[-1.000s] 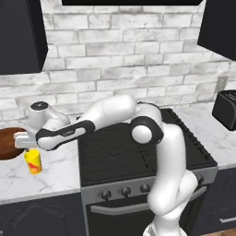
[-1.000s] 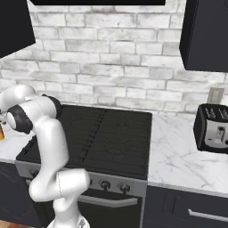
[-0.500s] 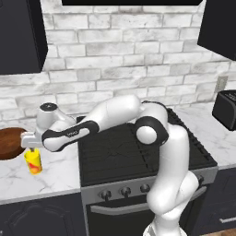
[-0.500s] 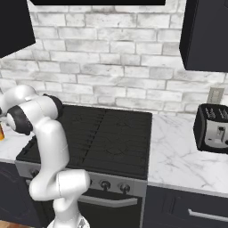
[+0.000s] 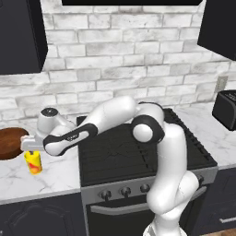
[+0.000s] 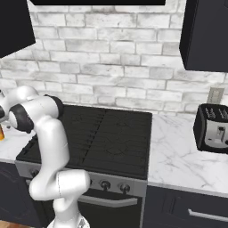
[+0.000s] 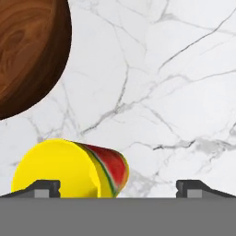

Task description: Pick the cup and bowl from the counter and place them on the counter next to the sink.

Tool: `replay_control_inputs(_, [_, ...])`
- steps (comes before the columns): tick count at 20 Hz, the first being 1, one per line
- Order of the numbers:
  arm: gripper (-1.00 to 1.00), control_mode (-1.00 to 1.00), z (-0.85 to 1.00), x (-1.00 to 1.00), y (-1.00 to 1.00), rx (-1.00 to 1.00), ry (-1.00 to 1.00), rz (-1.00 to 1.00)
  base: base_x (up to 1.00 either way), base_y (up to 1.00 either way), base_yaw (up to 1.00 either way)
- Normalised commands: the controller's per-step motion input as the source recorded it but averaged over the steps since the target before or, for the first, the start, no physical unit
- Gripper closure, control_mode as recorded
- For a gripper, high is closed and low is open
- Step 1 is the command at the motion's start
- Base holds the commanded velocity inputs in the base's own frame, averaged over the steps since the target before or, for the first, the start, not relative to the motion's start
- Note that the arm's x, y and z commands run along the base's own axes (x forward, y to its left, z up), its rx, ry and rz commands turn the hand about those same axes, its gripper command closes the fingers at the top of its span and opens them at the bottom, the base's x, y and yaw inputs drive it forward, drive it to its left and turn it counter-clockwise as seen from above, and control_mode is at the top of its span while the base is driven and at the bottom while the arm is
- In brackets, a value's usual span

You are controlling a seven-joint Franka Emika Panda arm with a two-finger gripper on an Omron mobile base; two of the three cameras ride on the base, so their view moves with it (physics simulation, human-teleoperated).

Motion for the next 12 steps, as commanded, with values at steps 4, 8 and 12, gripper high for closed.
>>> replay_control_inputs(4, [-1.00, -1.00, -0.06, 0.18, 0.05, 0.00, 0.01, 0.00, 0.00, 0.00, 0.00])
replay_control_inputs(8, [-1.00, -1.00, -0.17, 0.09, 0.00, 0.00, 0.01, 0.00, 0.00, 0.00, 0.00])
replay_control_inputs(12, [-1.00, -1.00, -0.22, 0.00, 0.01, 0.00, 0.00, 0.00, 0.00, 0.00, 0.00])
